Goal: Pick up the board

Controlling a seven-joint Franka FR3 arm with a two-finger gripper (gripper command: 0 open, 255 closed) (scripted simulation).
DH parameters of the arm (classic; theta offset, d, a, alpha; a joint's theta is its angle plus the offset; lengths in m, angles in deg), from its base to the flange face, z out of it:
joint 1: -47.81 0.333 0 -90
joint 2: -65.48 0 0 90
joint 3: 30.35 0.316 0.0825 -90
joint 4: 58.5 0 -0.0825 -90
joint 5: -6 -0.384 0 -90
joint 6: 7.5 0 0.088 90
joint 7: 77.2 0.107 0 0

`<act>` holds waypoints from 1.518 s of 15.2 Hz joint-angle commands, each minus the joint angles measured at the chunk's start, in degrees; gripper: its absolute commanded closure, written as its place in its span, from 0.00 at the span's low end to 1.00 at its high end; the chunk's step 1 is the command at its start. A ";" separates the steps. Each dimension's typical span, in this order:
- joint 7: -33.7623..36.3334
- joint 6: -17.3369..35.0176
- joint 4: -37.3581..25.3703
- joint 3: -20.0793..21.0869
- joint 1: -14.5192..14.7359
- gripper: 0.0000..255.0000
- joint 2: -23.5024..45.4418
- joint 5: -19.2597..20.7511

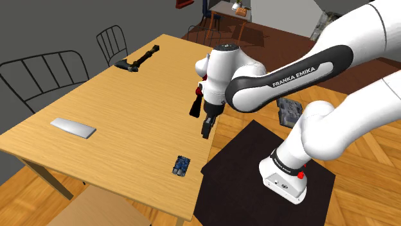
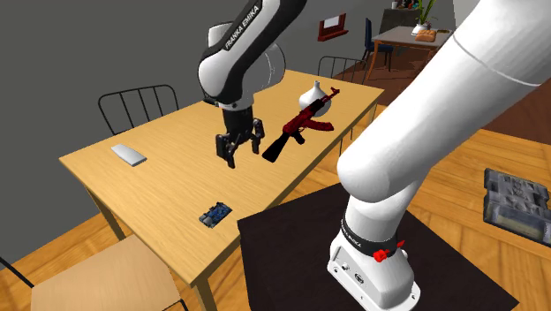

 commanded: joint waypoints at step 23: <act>29.36 32.51 -11.77 0.32 10.73 0.00 42.81 31.85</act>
